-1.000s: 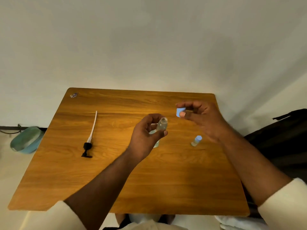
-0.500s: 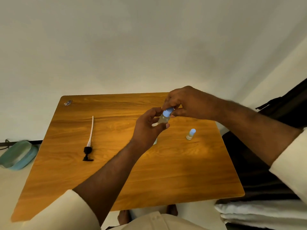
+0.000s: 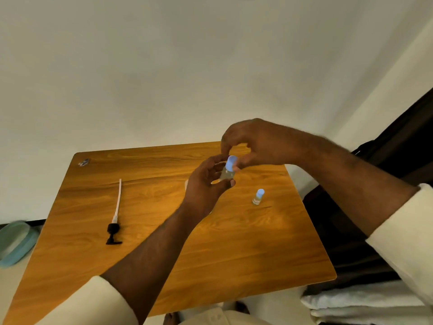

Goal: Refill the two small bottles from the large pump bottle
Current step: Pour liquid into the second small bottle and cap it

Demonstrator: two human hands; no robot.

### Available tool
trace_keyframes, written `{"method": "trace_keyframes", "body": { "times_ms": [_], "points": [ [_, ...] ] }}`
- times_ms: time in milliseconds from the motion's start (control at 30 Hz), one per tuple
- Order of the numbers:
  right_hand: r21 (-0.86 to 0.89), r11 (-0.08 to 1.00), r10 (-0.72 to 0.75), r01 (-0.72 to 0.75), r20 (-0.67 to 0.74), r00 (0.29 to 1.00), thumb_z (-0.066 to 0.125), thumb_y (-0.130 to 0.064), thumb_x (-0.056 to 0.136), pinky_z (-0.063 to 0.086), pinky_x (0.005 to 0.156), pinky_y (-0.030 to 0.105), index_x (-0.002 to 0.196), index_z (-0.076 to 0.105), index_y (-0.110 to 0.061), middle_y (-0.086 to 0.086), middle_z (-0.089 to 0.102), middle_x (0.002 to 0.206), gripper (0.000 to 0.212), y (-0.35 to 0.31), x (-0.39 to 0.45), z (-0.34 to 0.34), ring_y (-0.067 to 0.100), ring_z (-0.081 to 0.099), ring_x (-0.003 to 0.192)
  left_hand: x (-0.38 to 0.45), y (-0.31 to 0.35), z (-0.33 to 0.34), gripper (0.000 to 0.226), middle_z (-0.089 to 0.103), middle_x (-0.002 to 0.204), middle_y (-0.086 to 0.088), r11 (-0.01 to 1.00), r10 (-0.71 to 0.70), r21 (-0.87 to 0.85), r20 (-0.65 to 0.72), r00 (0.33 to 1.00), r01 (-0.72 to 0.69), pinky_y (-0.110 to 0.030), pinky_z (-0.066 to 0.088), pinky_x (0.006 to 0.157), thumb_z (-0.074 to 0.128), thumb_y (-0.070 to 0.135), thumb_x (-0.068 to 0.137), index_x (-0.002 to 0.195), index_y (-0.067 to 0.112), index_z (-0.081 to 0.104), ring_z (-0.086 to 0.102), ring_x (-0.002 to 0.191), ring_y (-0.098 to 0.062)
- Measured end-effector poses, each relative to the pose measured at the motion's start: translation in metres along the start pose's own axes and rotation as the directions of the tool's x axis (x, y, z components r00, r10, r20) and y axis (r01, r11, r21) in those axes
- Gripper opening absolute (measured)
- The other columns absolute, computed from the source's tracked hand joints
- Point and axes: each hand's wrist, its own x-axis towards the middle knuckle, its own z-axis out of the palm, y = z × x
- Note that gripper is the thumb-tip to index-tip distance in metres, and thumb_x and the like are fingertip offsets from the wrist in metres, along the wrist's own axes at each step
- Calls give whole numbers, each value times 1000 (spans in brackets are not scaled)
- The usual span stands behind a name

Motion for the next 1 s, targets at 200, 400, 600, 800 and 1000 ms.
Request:
{"method": "trace_keyframes", "body": {
  "times_ms": [200,400,600,800,1000],
  "points": [
    [-393,915,30,-93,-165,986,44,-60,88,29,54,22,77,64,-21,-11,46,61,45,2,1,9,11,50,64,3,9,13,102,72,108,-3,996,72,49,-13,997,-71,-26,52,94,77,4,78,151,36,13,67,104,-11],
    [-67,998,-25,21,-55,998,66,-40,83,42,65,19,95,69,-27,-14,63,87,18,26,-18,-17,1,54,71,8,12,28,111,71,112,-6,998,62,30,-7,998,-62,-51,47,102,76,3,79,151,38,-1,68,105,-14],
    [-409,909,-24,-83,-249,968,53,-58,86,26,51,21,62,53,-26,-12,41,55,40,35,-25,-5,8,41,52,7,4,51,110,71,114,-6,999,36,14,5,999,-36,-47,49,101,76,3,78,150,42,2,66,109,-16],
    [-257,967,6,4,38,999,66,-41,81,38,62,24,101,64,-29,-15,56,86,23,60,-40,-10,8,54,80,18,-1,70,61,73,108,-7,999,26,-22,6,1000,-26,-36,56,90,78,2,75,131,14,57,70,101,-16],
    [-445,892,-105,81,-30,994,57,-58,81,33,57,23,94,59,-28,-13,51,80,33,81,-50,-10,9,50,70,24,-9,94,36,76,98,-3,999,42,-10,37,998,-42,-31,58,81,79,5,74,108,11,72,71,94,-14]
  ]
}}
